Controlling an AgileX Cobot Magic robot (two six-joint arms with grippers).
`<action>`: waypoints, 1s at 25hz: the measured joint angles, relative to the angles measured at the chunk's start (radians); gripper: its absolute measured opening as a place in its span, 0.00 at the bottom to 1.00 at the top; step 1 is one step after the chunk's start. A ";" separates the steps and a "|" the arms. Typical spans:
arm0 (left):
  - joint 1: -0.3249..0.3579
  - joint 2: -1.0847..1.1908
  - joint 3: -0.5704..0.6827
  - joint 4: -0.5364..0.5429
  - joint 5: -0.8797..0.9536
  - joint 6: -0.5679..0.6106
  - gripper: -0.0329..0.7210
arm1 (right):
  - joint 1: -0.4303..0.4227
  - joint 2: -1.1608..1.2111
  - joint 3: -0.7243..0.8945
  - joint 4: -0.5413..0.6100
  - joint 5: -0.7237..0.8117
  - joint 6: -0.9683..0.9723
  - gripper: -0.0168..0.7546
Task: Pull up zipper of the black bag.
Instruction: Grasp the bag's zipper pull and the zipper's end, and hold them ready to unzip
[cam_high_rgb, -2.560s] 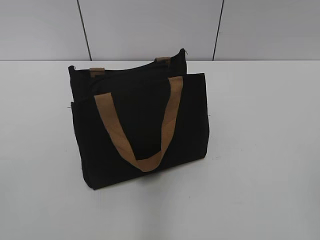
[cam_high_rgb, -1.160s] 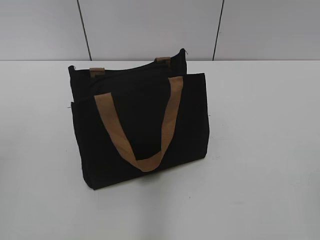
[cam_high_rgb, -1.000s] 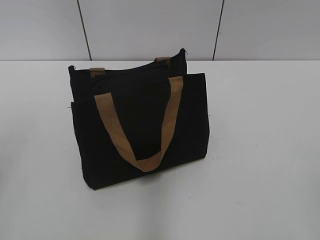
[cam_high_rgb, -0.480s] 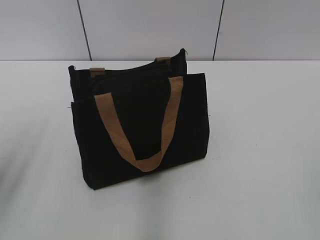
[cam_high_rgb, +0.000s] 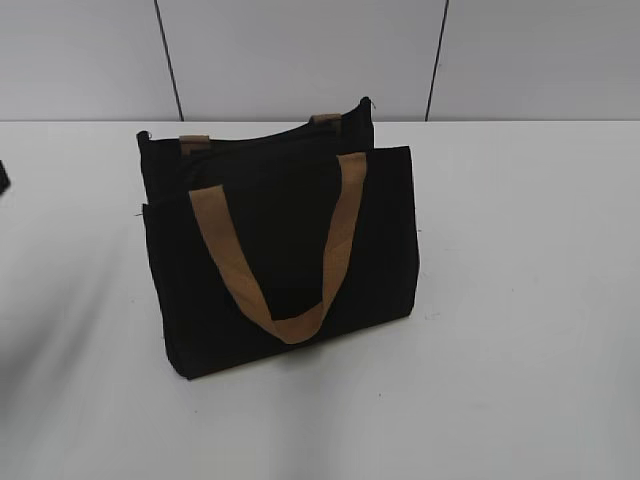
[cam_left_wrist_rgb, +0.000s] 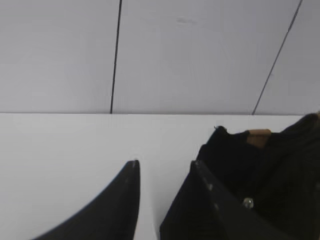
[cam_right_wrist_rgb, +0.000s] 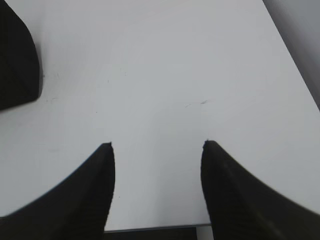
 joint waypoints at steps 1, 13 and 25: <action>-0.008 0.055 0.000 0.006 -0.019 0.000 0.38 | 0.000 0.000 0.000 0.000 0.000 0.000 0.58; -0.037 0.529 0.007 0.132 -0.306 -0.001 0.38 | 0.000 0.000 0.000 0.001 0.000 0.005 0.58; -0.039 0.826 0.005 0.235 -0.616 -0.002 0.56 | 0.000 0.000 0.000 0.001 0.000 0.000 0.58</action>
